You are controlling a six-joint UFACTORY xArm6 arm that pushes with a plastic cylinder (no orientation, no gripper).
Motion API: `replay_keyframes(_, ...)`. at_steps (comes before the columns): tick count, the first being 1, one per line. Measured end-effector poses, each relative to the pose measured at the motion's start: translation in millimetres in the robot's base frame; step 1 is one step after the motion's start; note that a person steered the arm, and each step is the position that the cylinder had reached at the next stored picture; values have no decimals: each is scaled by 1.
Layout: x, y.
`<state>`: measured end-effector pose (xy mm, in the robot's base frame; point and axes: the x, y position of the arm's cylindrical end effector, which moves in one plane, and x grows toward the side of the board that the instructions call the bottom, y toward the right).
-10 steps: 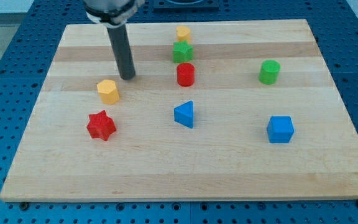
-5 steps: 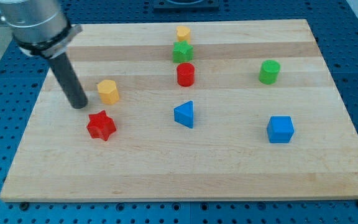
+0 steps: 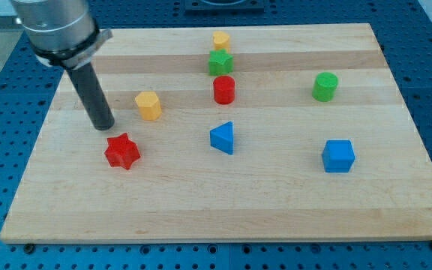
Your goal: Push the yellow hexagon towards the center
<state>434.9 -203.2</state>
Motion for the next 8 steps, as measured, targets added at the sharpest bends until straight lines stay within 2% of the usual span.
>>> replay_keyframes(1,-53,24)
replay_keyframes(3,-50,90)
replay_keyframes(5,-51,99)
replay_keyframes(6,-66,76)
replay_keyframes(8,-18,56)
